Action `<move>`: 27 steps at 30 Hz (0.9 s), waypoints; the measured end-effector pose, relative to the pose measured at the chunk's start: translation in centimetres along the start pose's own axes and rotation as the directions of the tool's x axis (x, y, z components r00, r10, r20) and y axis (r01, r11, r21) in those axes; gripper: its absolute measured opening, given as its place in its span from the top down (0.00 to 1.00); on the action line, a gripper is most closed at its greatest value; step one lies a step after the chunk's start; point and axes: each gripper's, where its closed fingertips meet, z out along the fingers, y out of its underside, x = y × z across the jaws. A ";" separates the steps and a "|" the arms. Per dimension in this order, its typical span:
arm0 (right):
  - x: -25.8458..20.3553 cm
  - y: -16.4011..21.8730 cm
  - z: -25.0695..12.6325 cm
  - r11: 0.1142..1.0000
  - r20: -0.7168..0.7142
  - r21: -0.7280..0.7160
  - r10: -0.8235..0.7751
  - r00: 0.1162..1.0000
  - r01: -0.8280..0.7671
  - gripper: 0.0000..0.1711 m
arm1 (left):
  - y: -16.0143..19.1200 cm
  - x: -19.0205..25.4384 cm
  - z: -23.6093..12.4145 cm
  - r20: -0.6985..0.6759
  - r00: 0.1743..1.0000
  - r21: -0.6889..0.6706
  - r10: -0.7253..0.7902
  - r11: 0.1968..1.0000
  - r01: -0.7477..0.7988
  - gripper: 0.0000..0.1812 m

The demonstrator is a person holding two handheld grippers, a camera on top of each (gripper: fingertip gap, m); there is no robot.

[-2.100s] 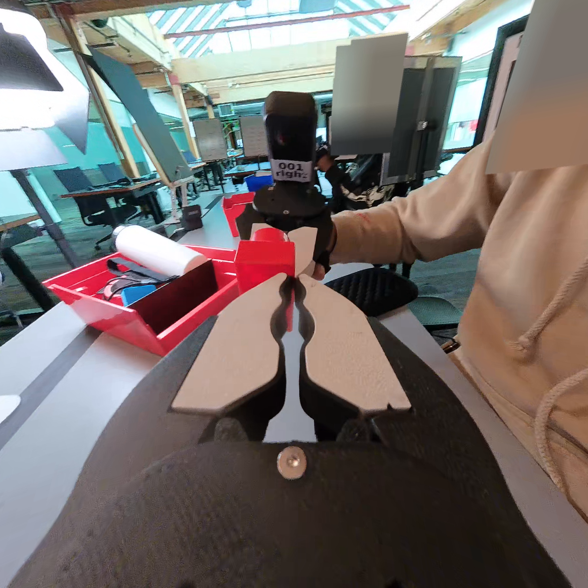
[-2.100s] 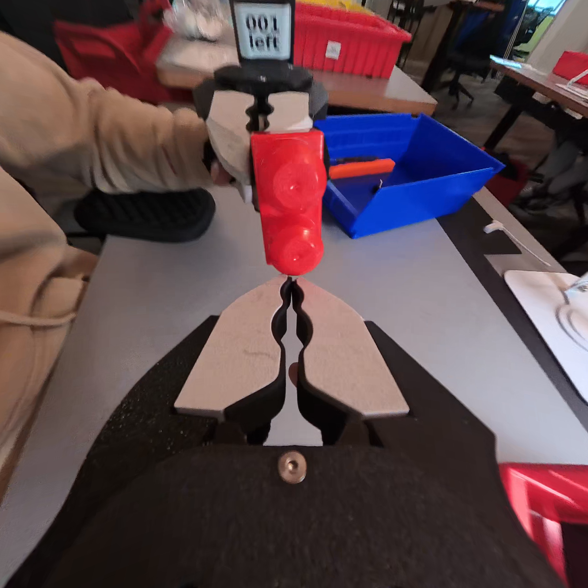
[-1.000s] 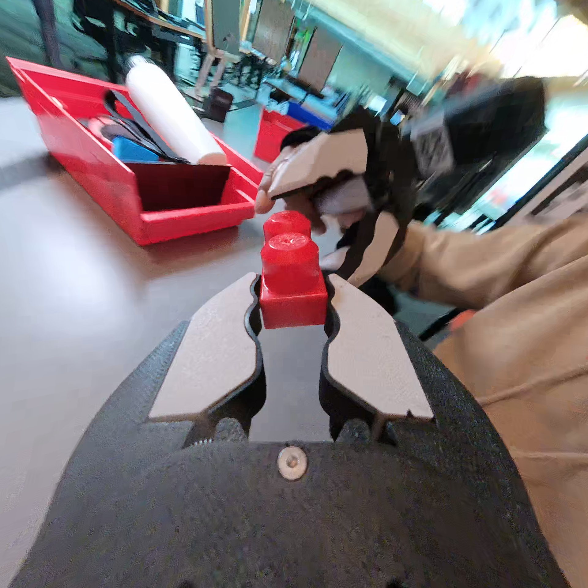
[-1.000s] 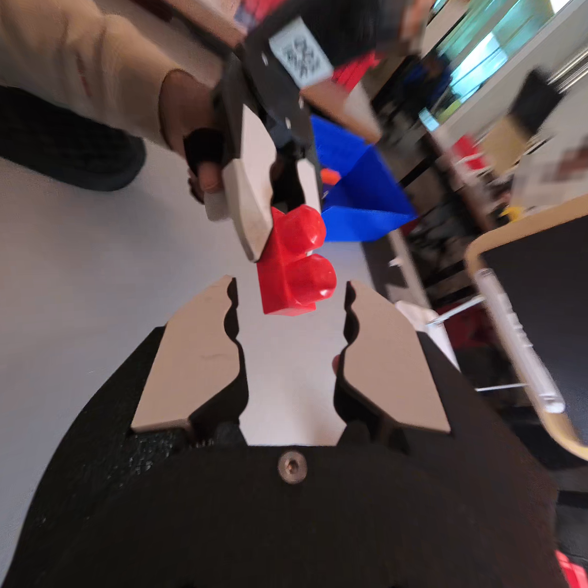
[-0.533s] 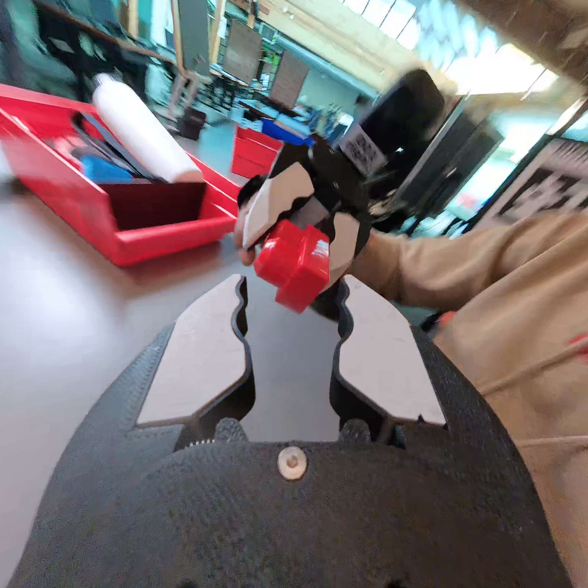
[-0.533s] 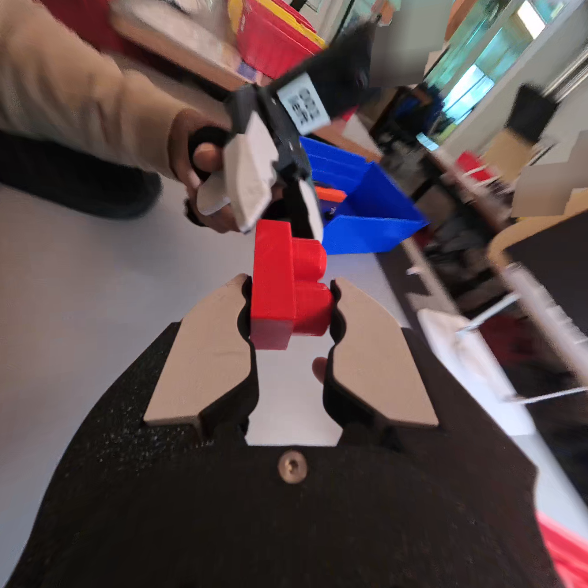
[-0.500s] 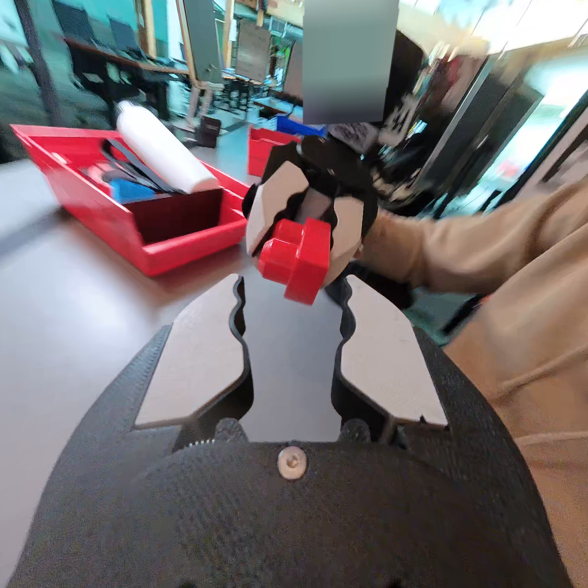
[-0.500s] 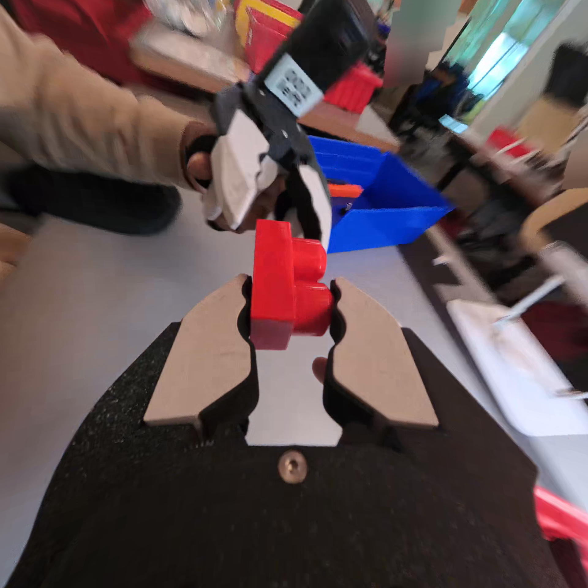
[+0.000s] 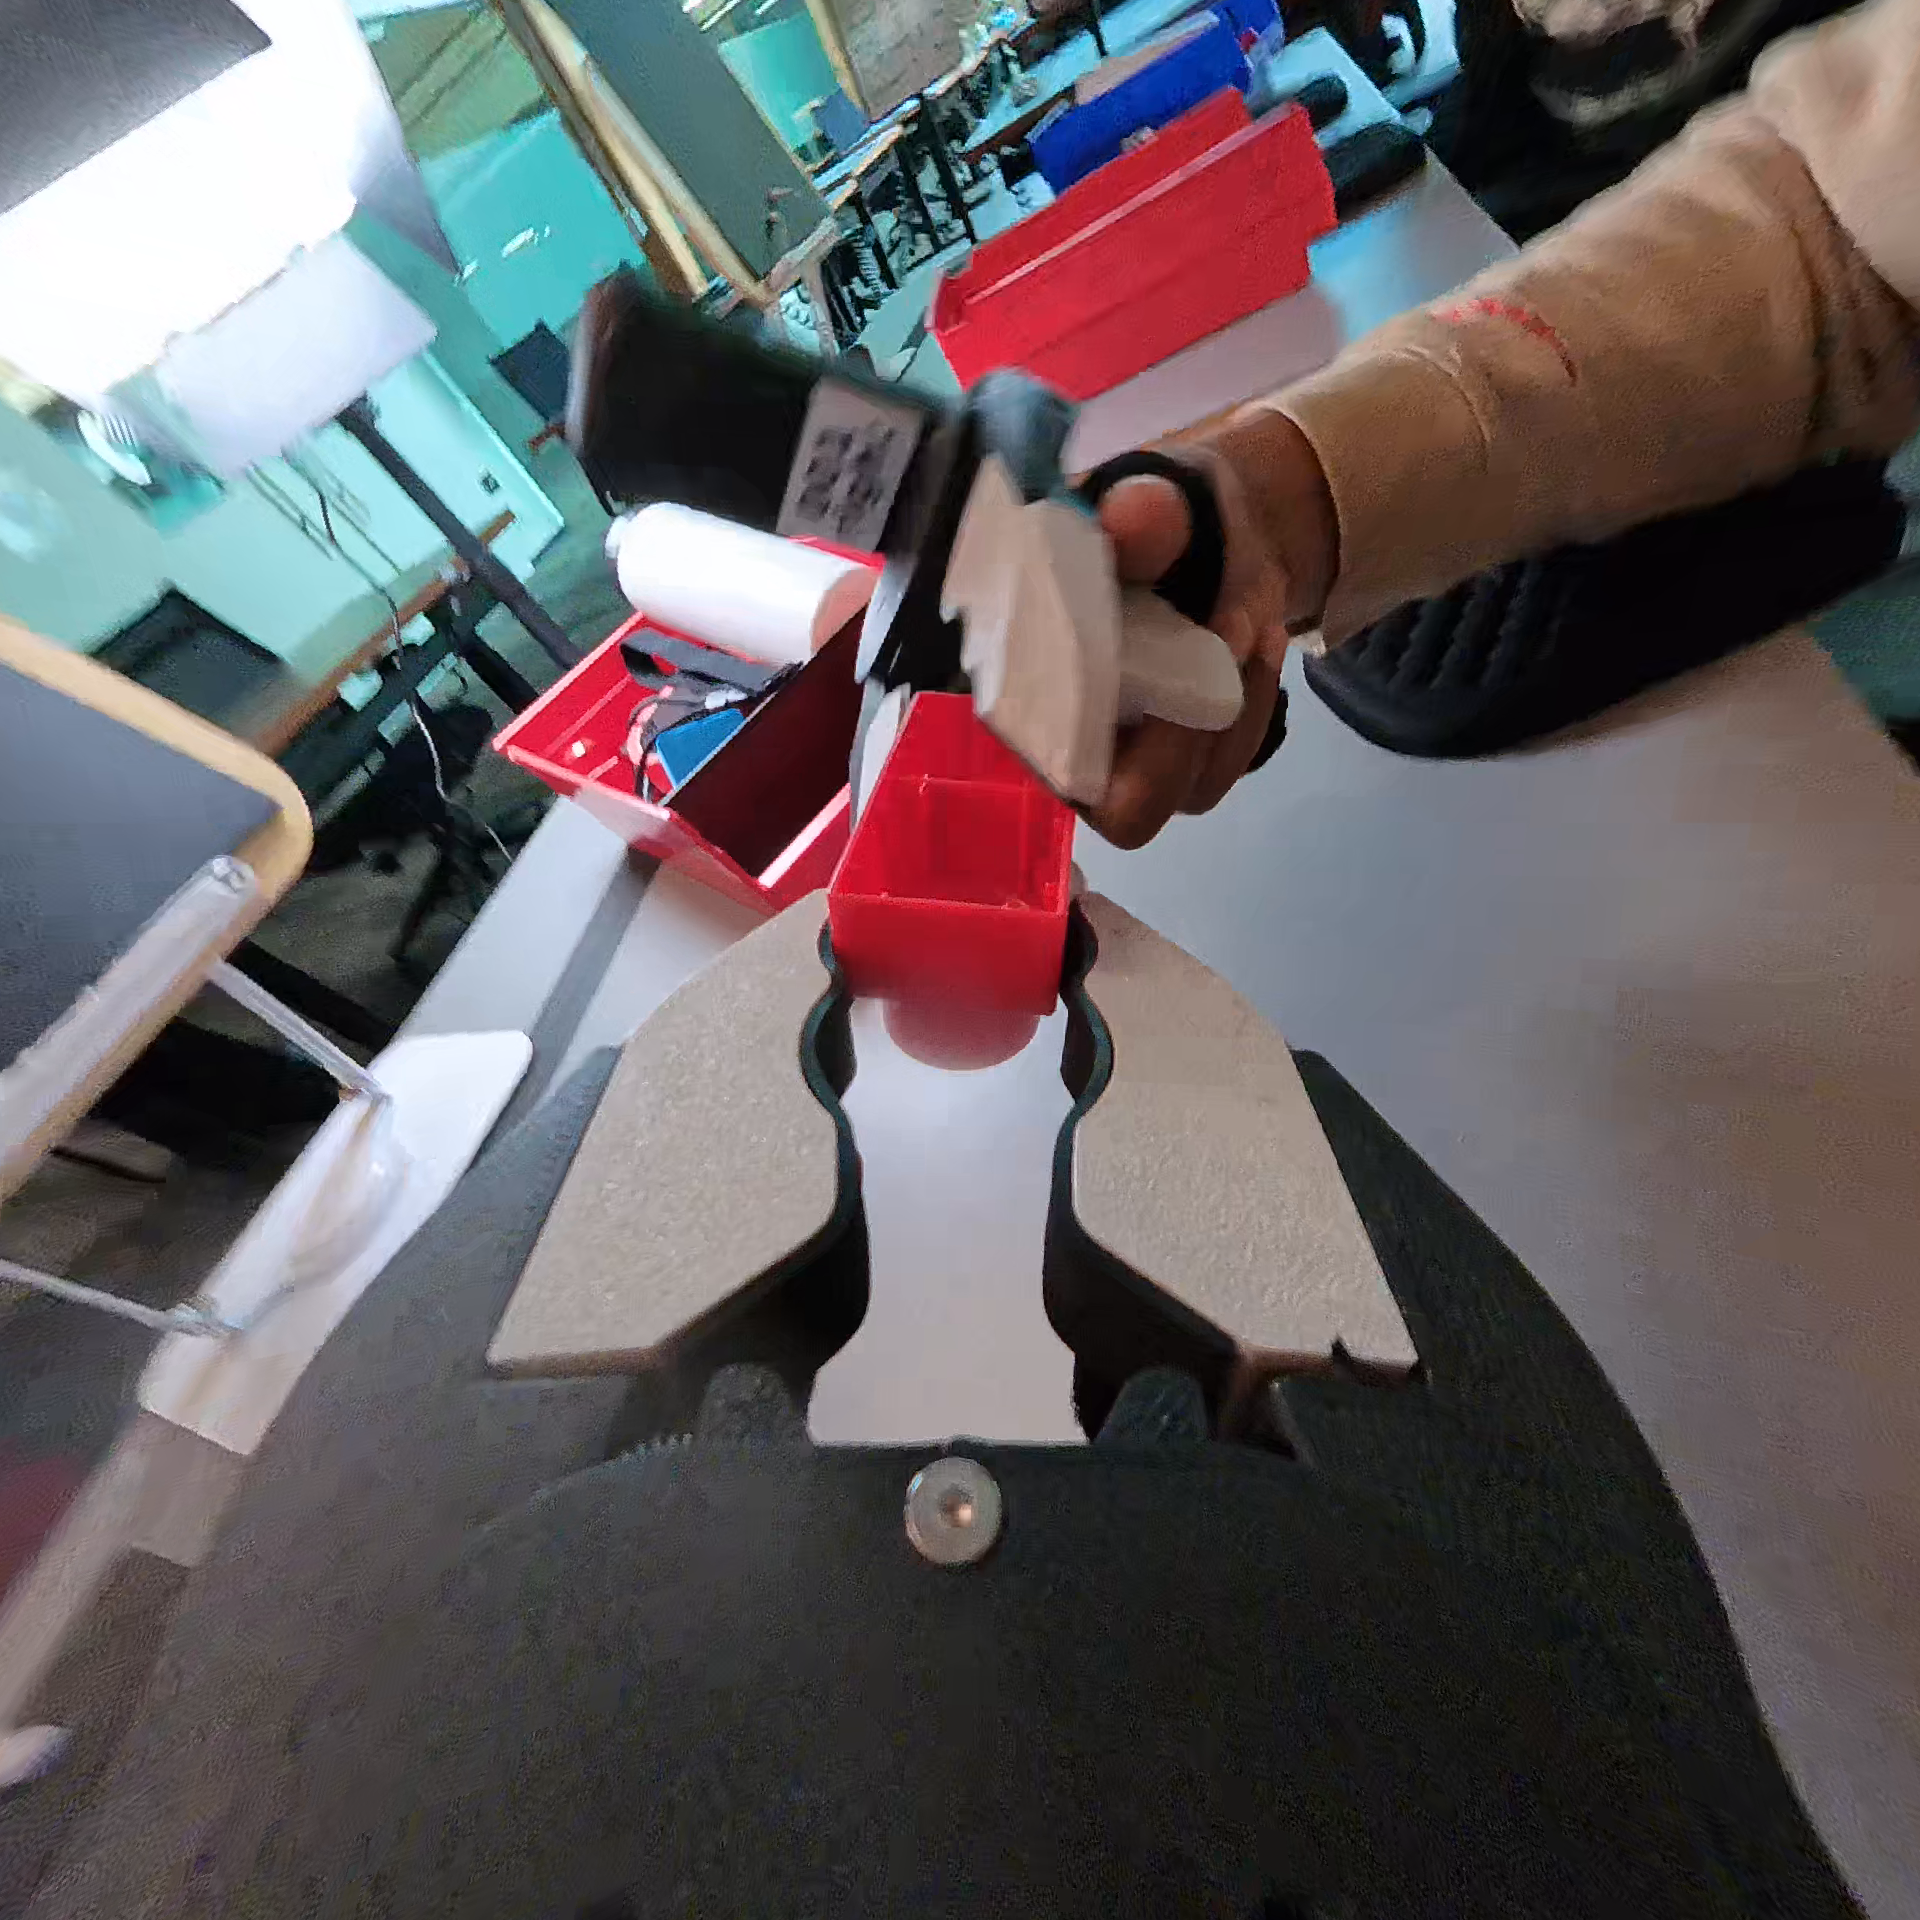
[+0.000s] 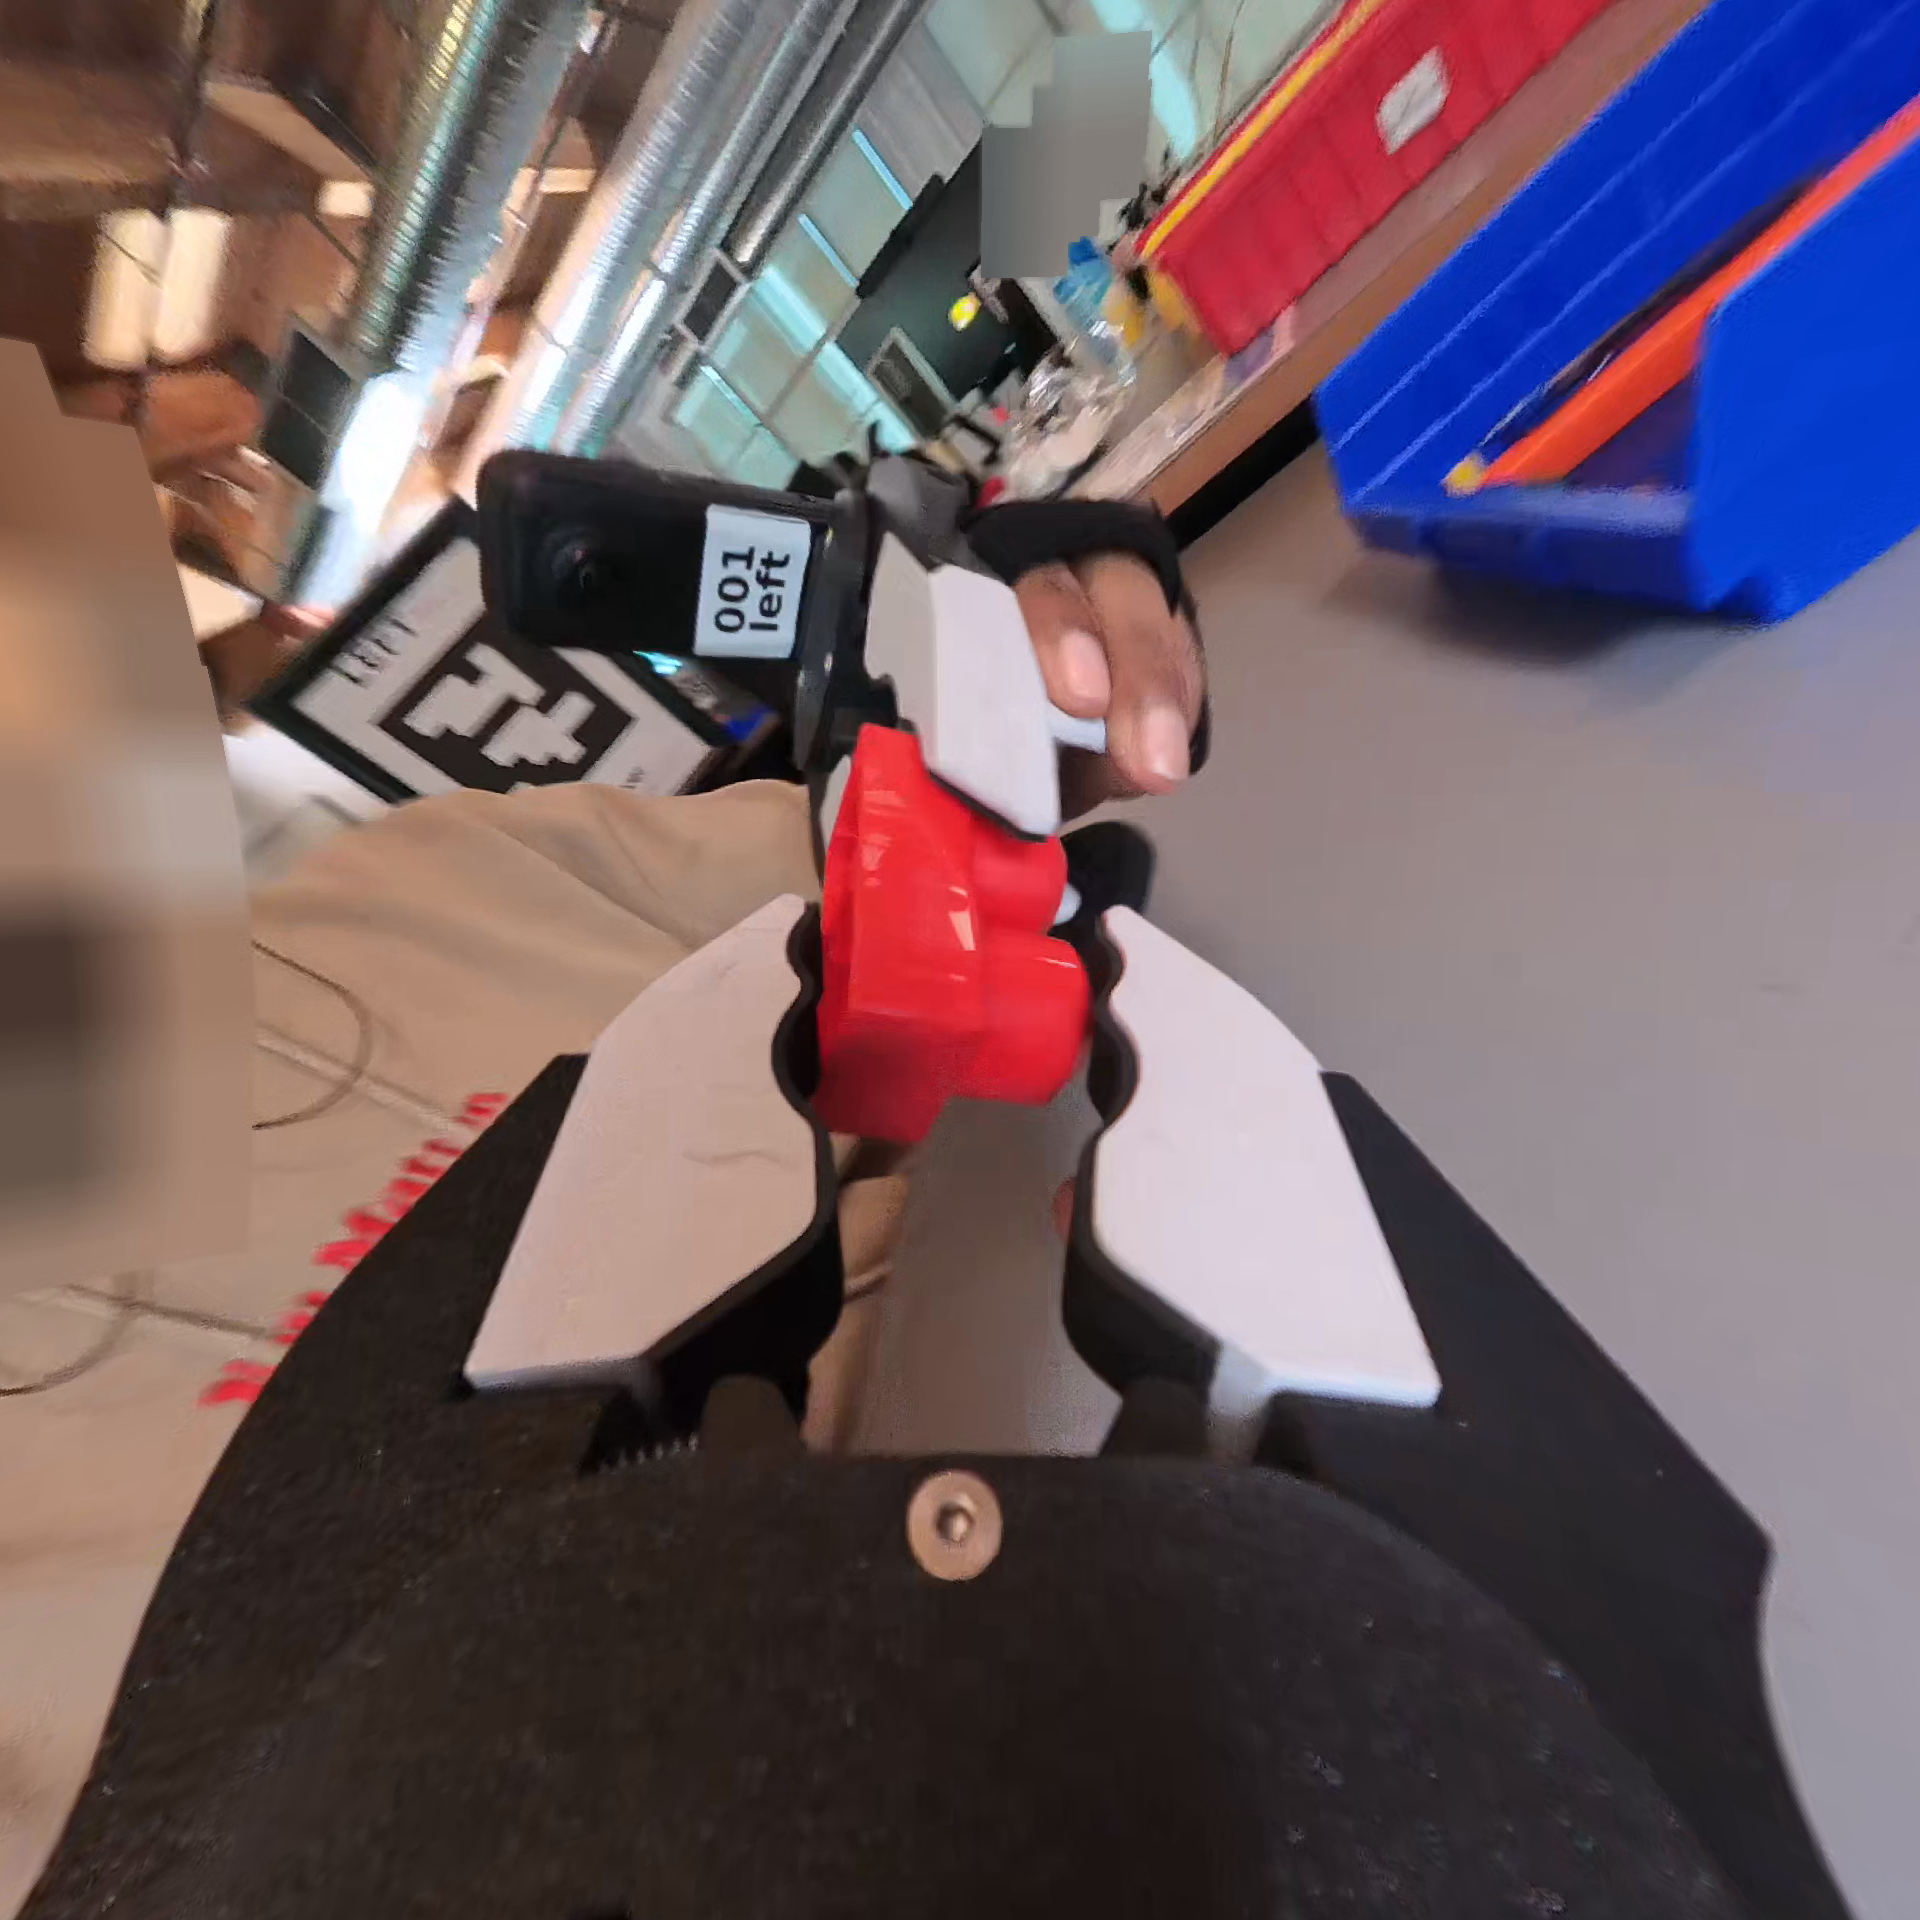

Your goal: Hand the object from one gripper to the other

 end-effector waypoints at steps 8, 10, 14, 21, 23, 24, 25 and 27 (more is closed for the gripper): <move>3.7 -1.6 -4.3 0.586 -0.437 -0.445 -0.802 0.407 0.677 0.58 | 5.4 -2.7 1.1 0.037 0.815 -0.147 -0.579 0.803 0.577 0.80; 4.9 -1.8 -4.8 0.327 -0.391 -0.640 -0.917 0.071 0.696 0.59 | 6.2 -2.0 1.7 0.006 0.721 -0.175 -0.693 0.709 0.683 0.80; 6.6 -1.0 -3.7 0.070 -0.252 -0.792 -0.942 -0.220 0.607 0.58 | 6.7 -0.9 2.6 -0.047 0.544 -0.196 -0.838 0.542 0.817 0.80; 9.5 0.2 -2.4 -0.002 -0.172 -0.875 -0.933 -0.315 0.484 0.62 | 6.7 -0.1 3.4 -0.022 0.534 -0.211 -0.845 0.526 0.824 0.80; 10.0 0.2 -2.5 -0.011 -0.161 -0.893 -0.926 -0.342 0.451 0.71 | 7.0 -0.1 3.5 0.010 0.581 -0.209 -0.814 0.566 0.797 0.80; 10.1 0.1 -2.7 -0.010 -0.162 -0.896 -0.924 -0.345 0.445 0.72 | 6.9 -0.1 3.5 0.007 0.602 -0.203 -0.798 0.588 0.783 0.80; 10.1 0.0 -2.9 0.018 -0.183 -0.890 -0.929 -0.320 0.456 0.72 | 6.5 -0.1 3.4 -0.013 0.622 -0.195 -0.783 0.612 0.766 0.77; 9.5 -0.9 -3.6 0.120 -0.280 -0.846 -0.929 -0.242 0.520 0.72 | 5.1 -0.6 3.0 -0.045 0.683 -0.134 -0.729 0.682 0.719 0.70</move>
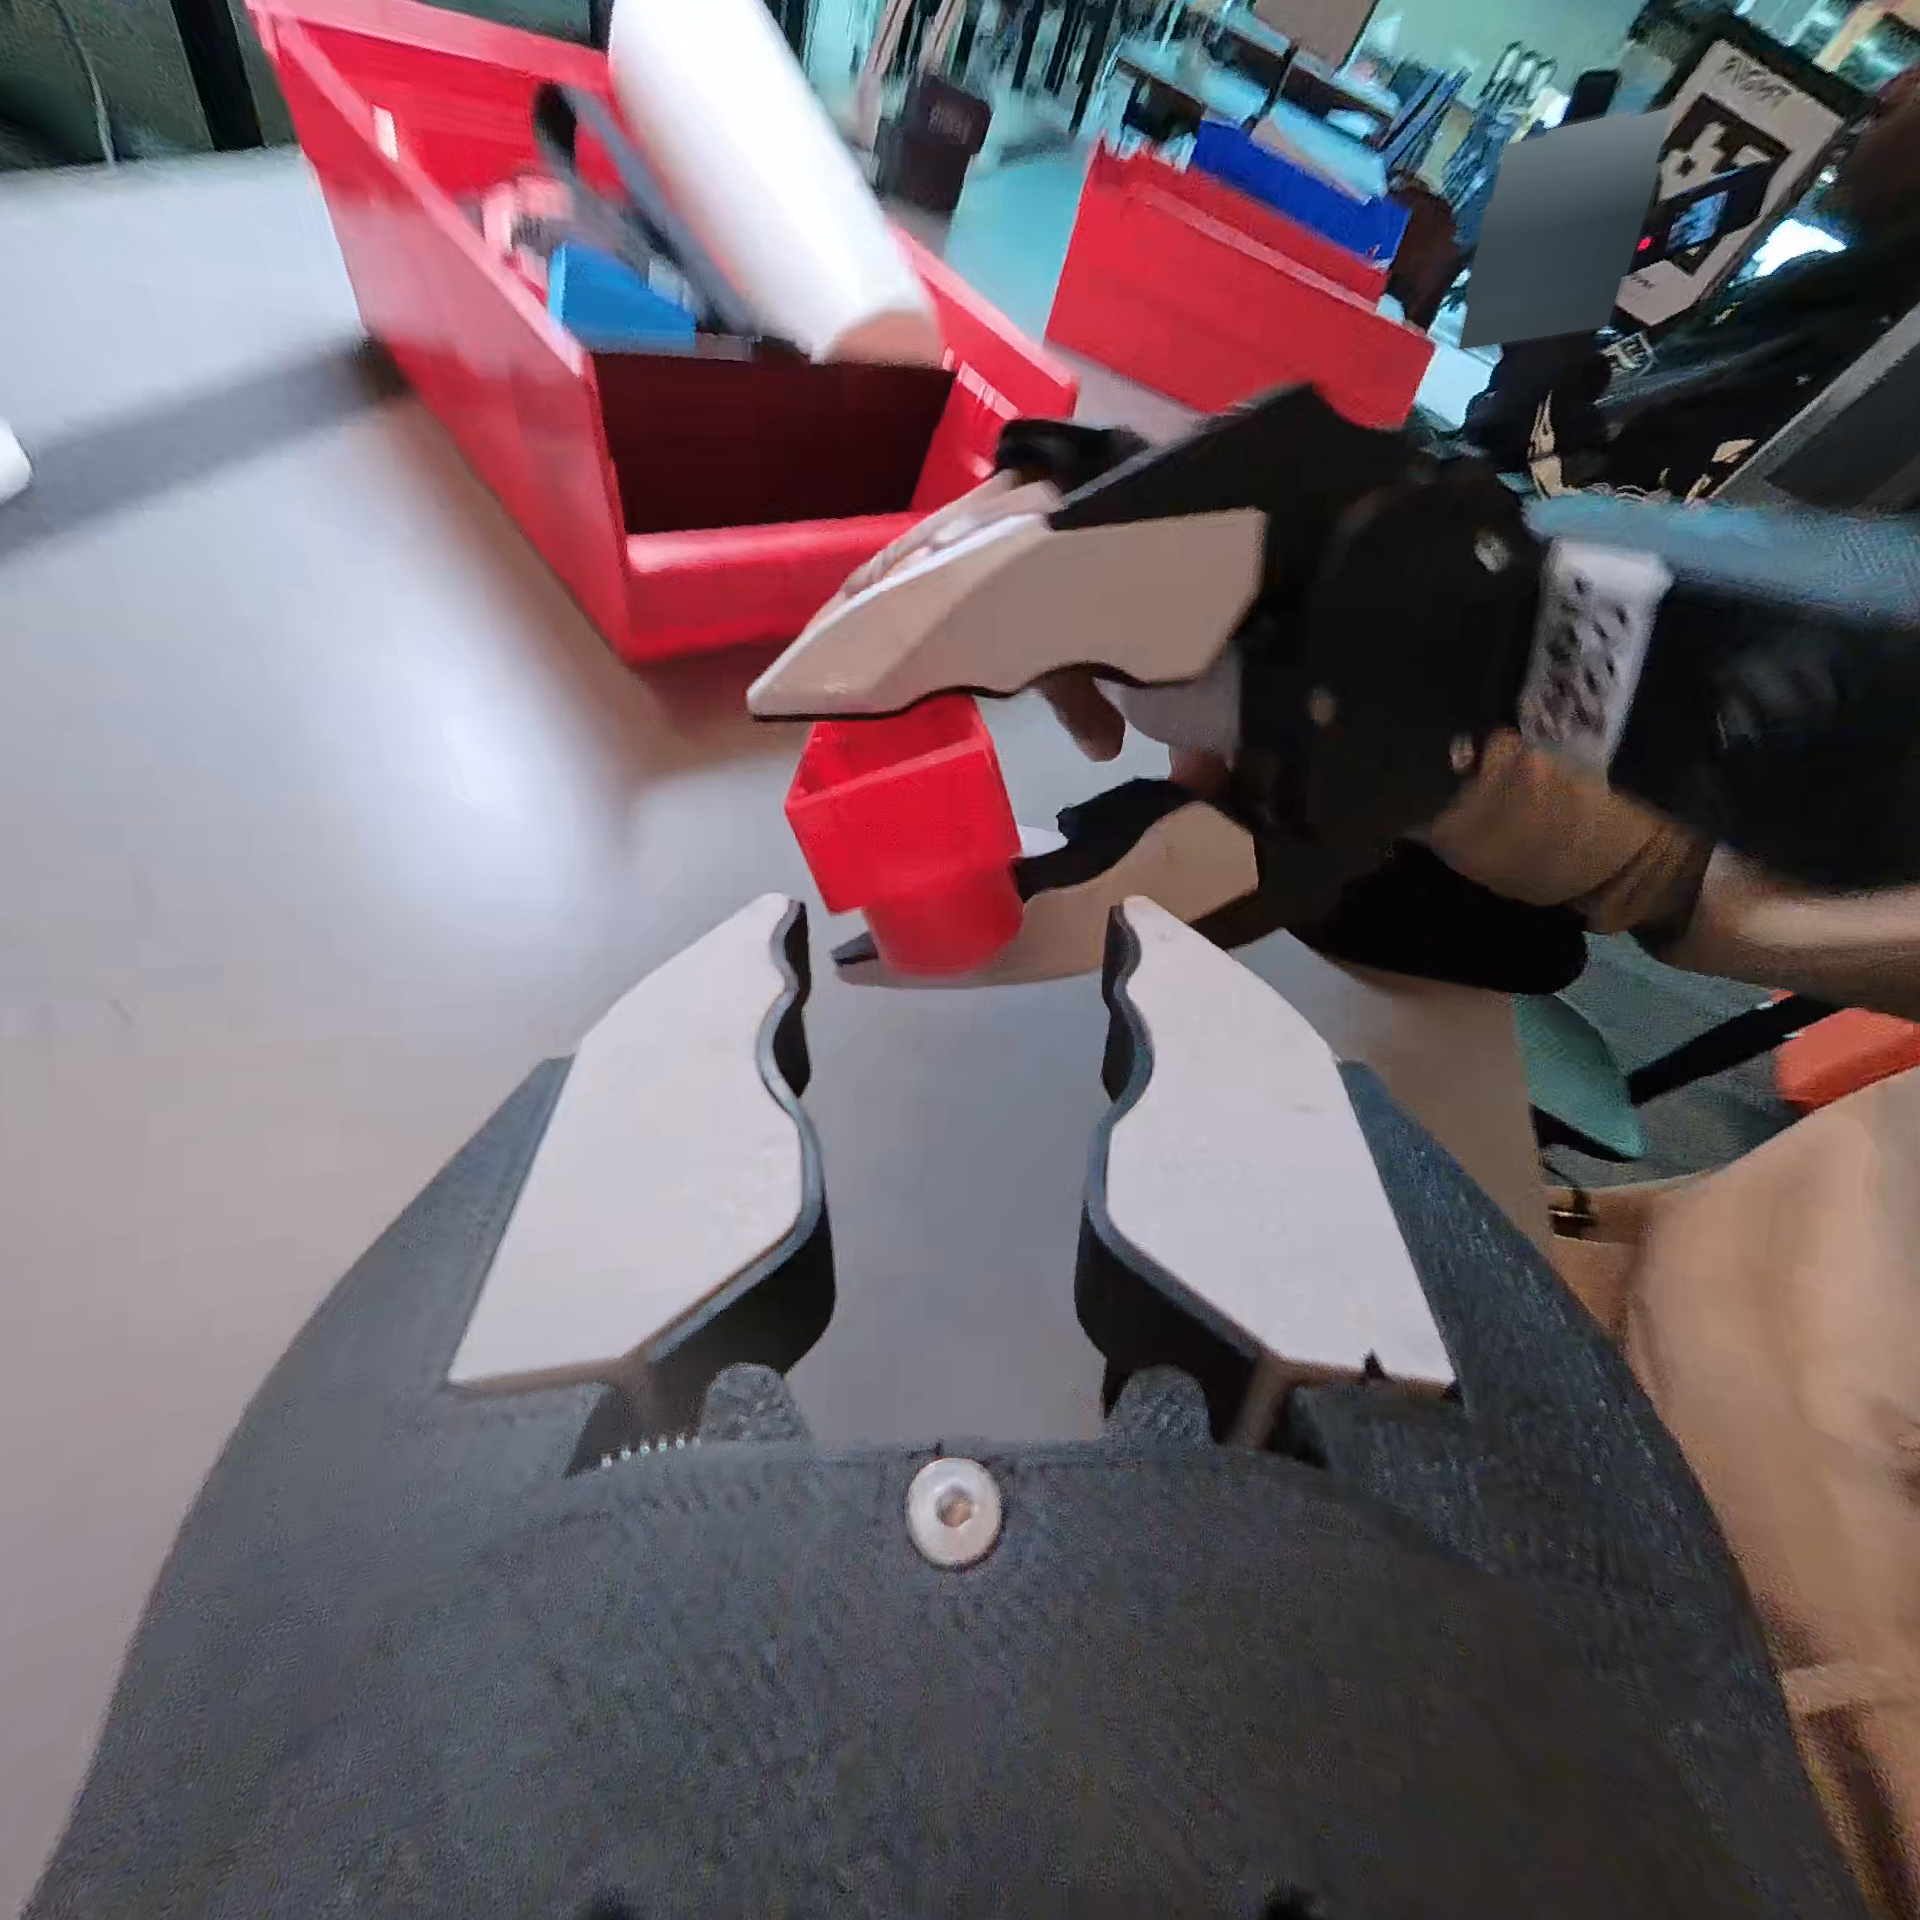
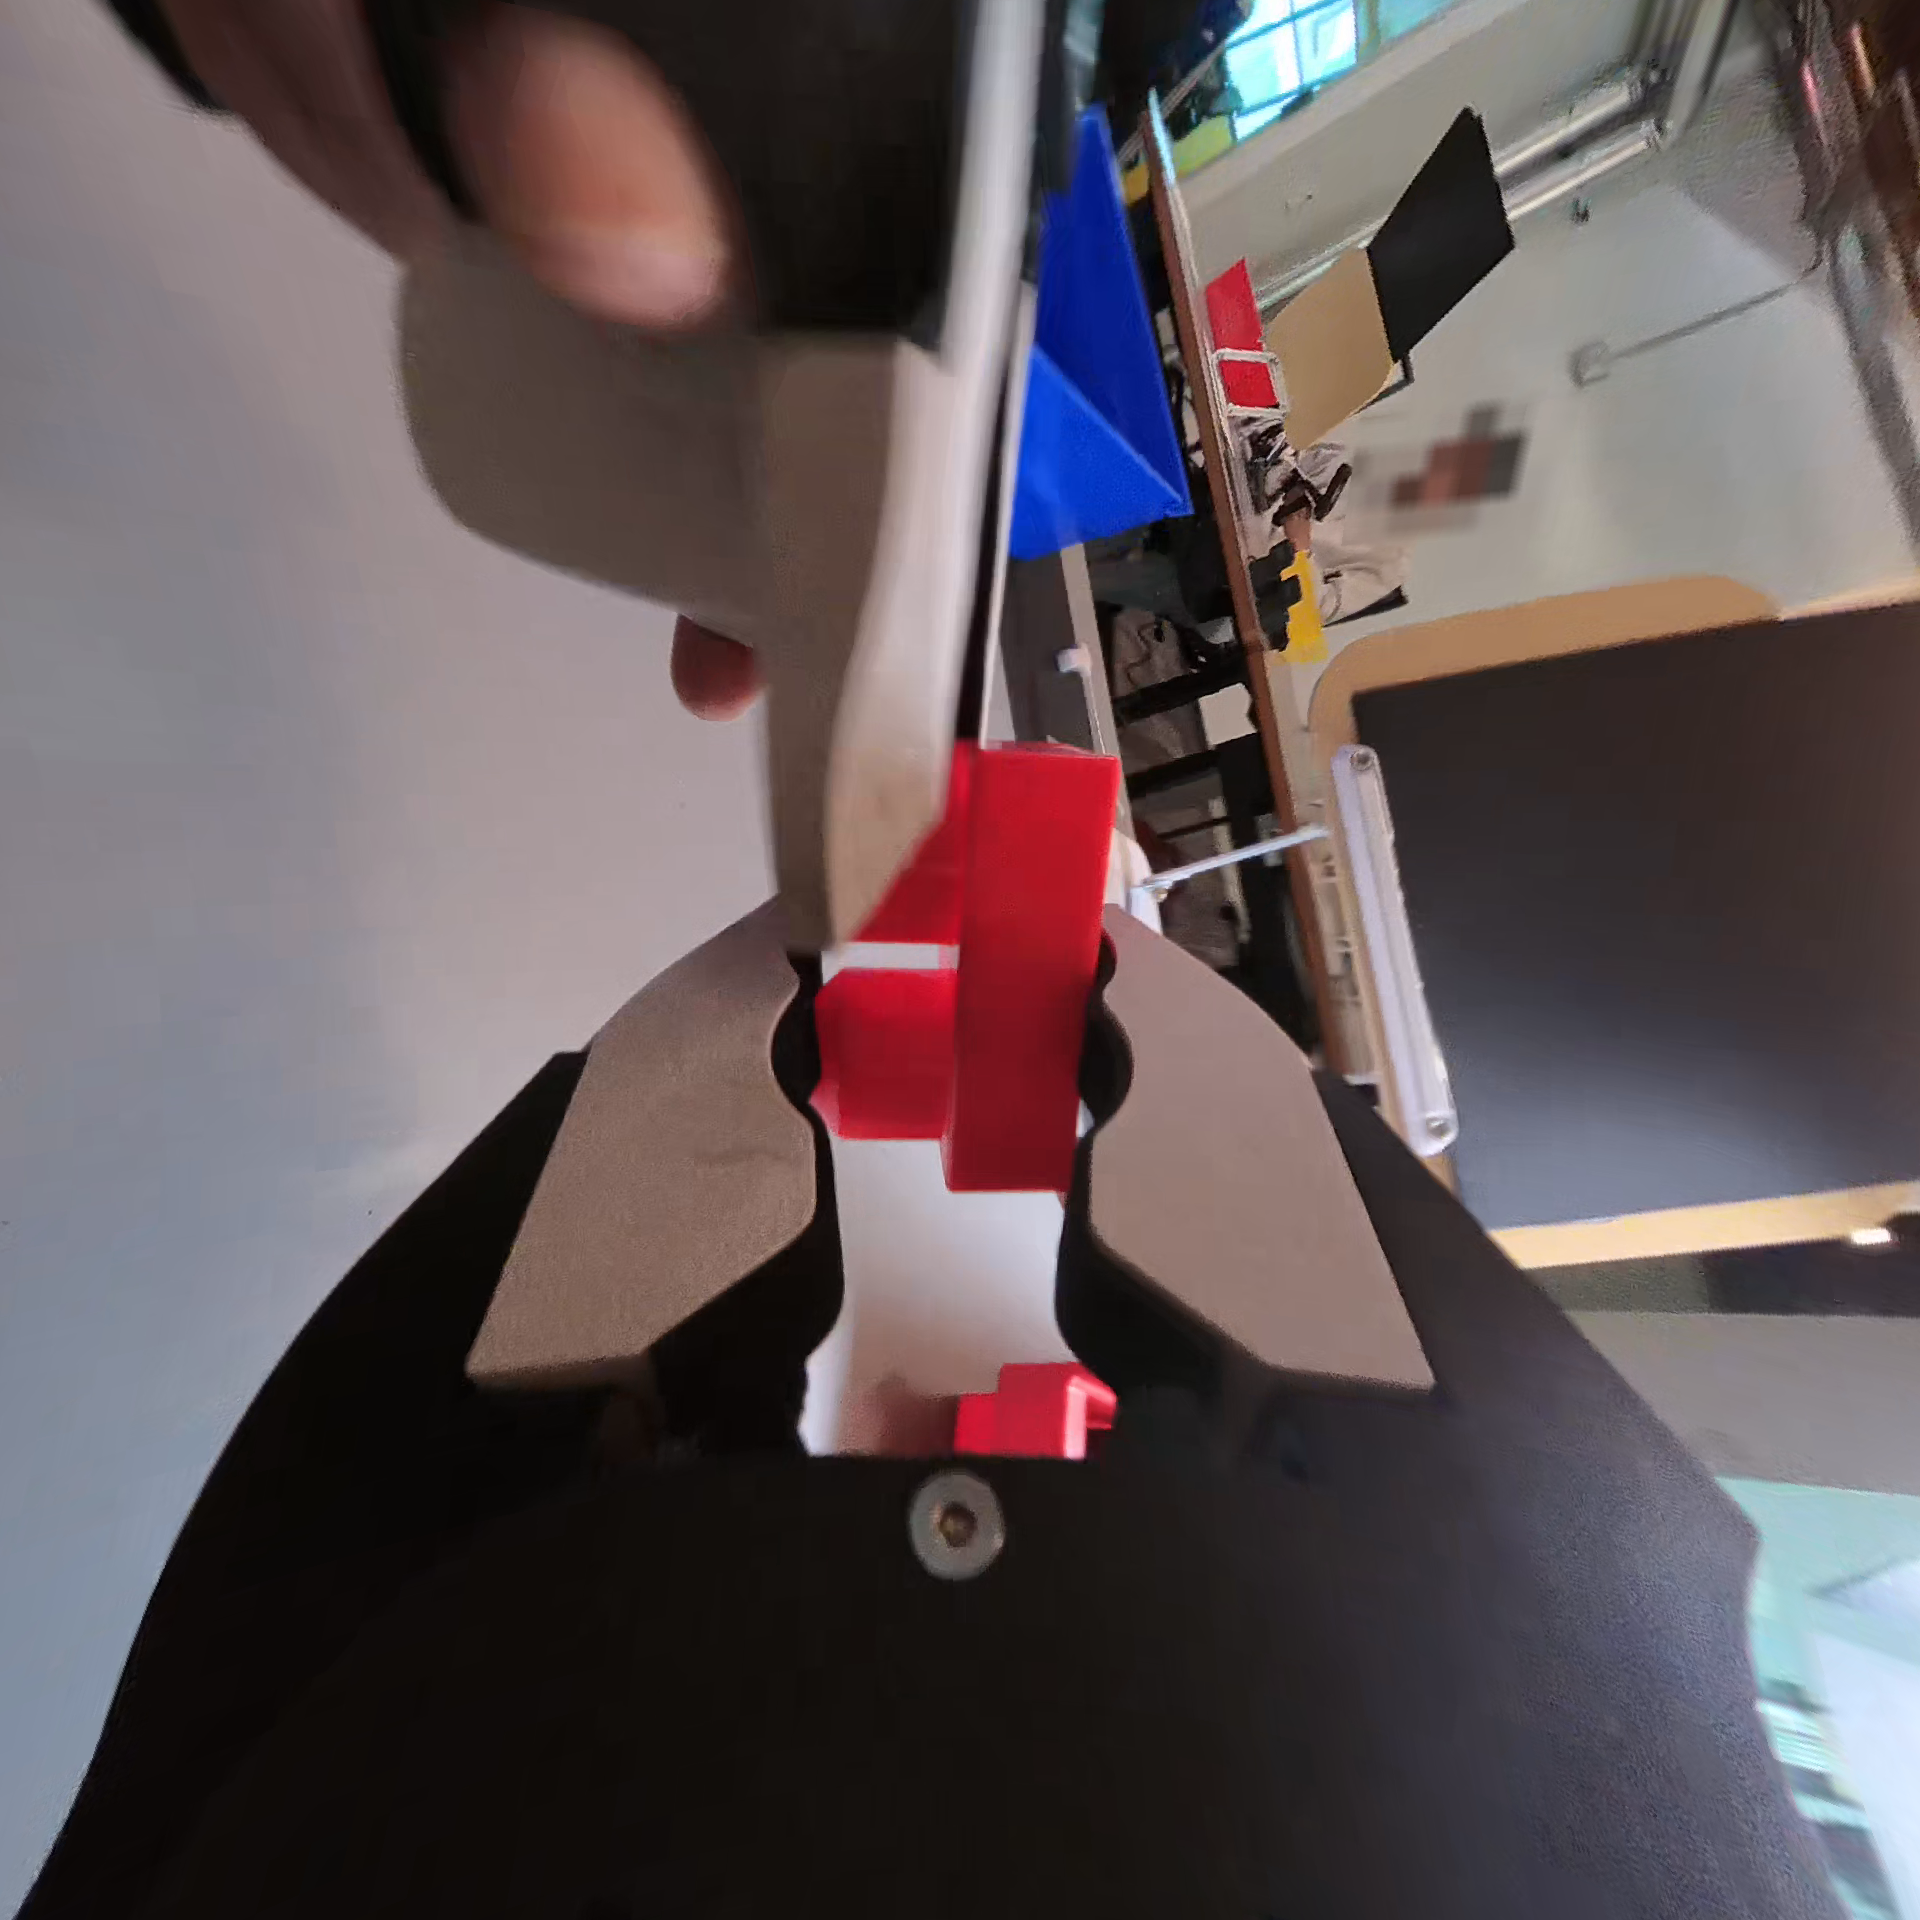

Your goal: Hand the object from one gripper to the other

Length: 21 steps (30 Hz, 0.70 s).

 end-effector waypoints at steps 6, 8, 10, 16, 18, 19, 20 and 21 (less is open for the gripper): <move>3.1 -1.0 -3.8 0.828 0.322 0.214 0.441 0.838 -0.518 0.72 | -3.0 0.7 -2.6 0.146 0.910 0.071 0.388 0.913 -0.401 0.65; 3.7 -1.2 -5.1 0.740 0.412 0.264 0.493 0.767 -0.618 0.73 | -3.2 0.9 -3.0 0.183 0.869 0.053 0.460 0.878 -0.476 0.65; 3.4 -1.1 -5.4 0.718 0.459 0.252 0.501 0.734 -0.648 0.73 | -3.5 1.5 -3.3 0.182 0.854 0.065 0.488 0.860 -0.506 0.66; 0.5 -3.4 -4.4 0.814 0.434 0.293 0.354 0.829 -0.502 0.72 | -3.4 3.5 -2.9 0.108 0.854 0.100 0.508 0.849 -0.518 0.67; -0.4 -4.7 -4.2 0.826 0.428 0.325 0.306 0.850 -0.461 0.73 | -3.0 4.5 -2.8 0.053 0.847 0.111 0.530 0.839 -0.532 0.71; -0.7 -5.1 -4.1 0.830 0.421 0.333 0.295 0.858 -0.448 0.72 | -2.7 5.1 -2.7 0.021 0.841 0.103 0.541 0.835 -0.540 0.75; -0.8 -5.4 -4.1 0.832 0.418 0.336 0.288 0.862 -0.441 0.72 | -2.4 5.4 -2.7 0.006 0.833 0.092 0.553 0.829 -0.551 0.75; -1.0 -5.4 -4.1 0.835 0.423 0.332 0.283 0.861 -0.438 0.72 | -2.3 5.5 -2.7 0.008 0.824 0.082 0.567 0.820 -0.566 0.75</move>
